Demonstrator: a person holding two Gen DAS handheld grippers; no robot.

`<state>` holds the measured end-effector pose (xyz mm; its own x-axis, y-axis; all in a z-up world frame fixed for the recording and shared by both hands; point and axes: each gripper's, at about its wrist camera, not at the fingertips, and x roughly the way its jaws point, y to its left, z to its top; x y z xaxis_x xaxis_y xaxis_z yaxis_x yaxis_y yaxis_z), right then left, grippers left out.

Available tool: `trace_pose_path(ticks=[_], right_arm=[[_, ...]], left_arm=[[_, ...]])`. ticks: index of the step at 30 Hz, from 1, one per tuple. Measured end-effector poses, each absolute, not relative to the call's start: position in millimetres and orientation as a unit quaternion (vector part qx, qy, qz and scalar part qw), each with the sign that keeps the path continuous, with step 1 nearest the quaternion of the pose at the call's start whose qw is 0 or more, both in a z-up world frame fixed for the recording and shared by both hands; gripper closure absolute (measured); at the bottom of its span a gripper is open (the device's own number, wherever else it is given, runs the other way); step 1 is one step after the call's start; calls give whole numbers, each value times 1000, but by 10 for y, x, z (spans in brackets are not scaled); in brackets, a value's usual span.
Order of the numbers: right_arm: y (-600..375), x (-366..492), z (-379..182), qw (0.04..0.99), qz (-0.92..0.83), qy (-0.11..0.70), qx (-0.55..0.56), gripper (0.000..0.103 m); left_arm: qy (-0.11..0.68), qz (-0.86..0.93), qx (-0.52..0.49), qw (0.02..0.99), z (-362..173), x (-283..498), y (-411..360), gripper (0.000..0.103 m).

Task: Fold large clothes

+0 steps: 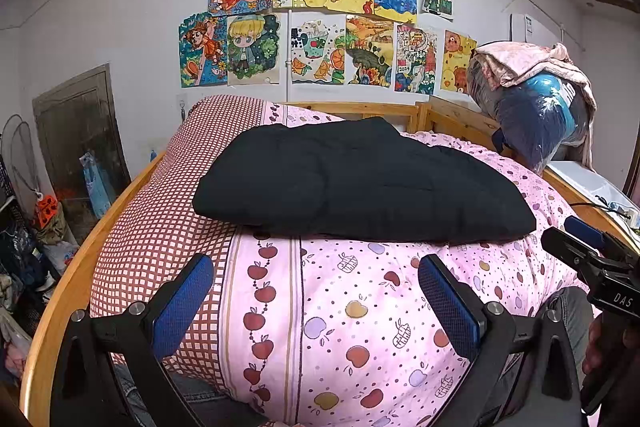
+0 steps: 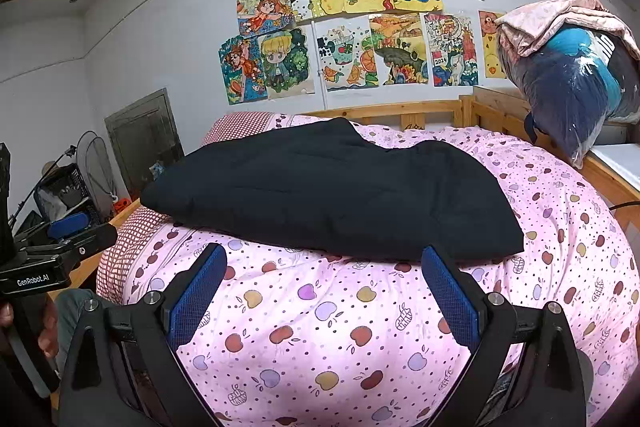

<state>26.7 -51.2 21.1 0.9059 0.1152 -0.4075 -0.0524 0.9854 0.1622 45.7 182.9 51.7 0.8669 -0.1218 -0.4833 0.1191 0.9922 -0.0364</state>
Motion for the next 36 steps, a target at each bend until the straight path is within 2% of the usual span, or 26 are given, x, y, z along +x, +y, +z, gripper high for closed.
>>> trace_pose_path(ticks=[36], right_arm=[[-511, 265, 194, 973, 42, 213, 76, 7]], left_arm=[[284, -58, -20, 957, 301, 504, 1864, 0]])
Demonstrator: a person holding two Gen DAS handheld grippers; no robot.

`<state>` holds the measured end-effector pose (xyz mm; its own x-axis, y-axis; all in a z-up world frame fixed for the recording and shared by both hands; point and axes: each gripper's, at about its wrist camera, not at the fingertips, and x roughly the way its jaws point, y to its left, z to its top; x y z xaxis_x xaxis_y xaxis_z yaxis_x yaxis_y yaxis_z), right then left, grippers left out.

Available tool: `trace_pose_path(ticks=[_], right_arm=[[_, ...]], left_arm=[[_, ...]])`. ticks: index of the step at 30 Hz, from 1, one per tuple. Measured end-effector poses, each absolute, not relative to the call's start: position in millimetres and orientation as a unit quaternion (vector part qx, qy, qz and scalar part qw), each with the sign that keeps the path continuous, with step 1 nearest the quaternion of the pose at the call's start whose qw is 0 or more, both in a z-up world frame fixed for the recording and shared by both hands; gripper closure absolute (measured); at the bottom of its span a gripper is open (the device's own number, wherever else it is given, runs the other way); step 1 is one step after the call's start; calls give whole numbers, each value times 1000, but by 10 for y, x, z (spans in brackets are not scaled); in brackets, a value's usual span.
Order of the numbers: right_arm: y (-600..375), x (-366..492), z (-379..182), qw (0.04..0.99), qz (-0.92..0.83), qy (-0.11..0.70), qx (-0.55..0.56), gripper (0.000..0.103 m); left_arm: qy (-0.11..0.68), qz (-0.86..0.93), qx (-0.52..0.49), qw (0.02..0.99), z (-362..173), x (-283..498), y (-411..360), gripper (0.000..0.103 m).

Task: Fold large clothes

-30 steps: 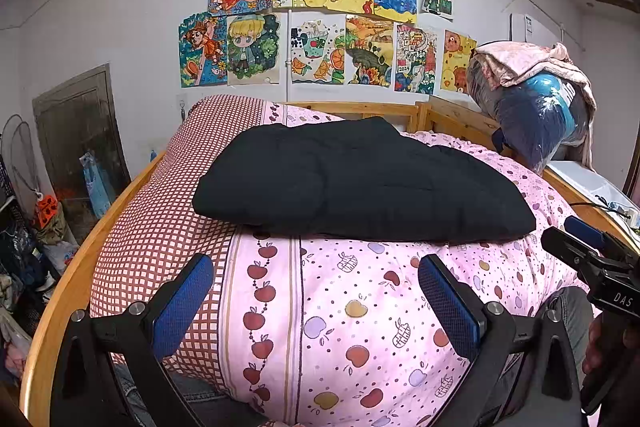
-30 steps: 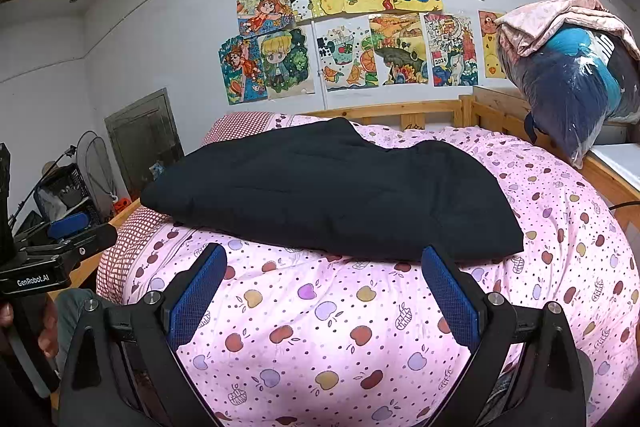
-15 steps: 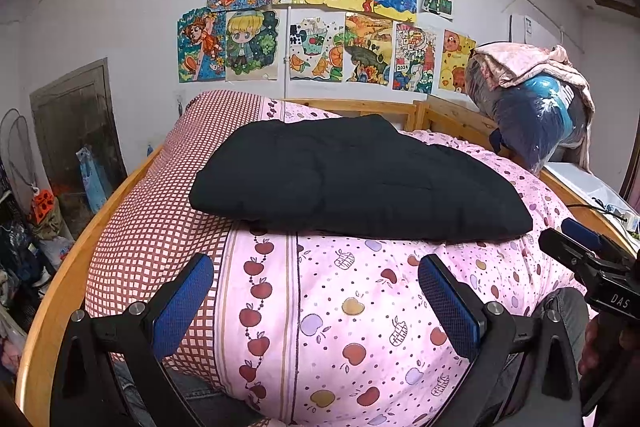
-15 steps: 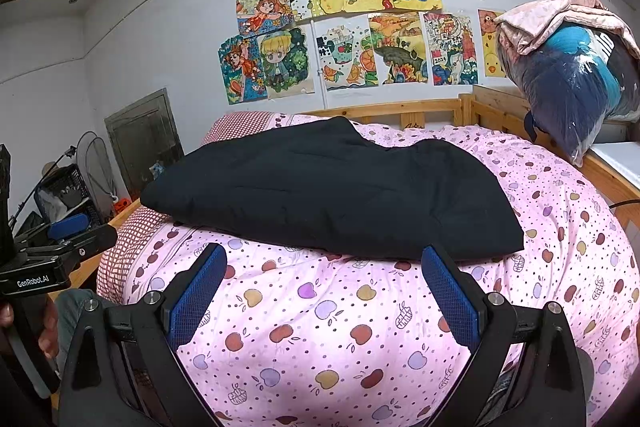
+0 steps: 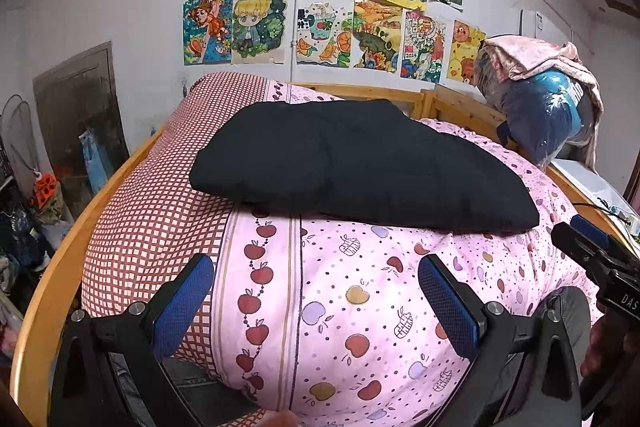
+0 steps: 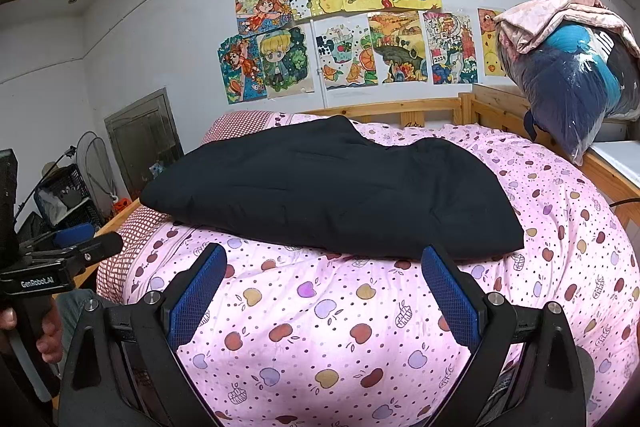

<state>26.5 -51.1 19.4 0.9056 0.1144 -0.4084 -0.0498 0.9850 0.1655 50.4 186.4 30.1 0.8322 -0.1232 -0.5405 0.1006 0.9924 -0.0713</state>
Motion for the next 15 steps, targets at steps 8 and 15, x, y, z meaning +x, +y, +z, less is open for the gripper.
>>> trace_pose_path(ticks=[8, 15], right_arm=[[-512, 267, 179, 973, 42, 214, 75, 7], [-513, 268, 182, 973, 42, 214, 76, 7]], left_arm=[[283, -65, -22, 957, 320, 484, 1862, 0], [284, -63, -20, 956, 337, 488, 1866, 0]])
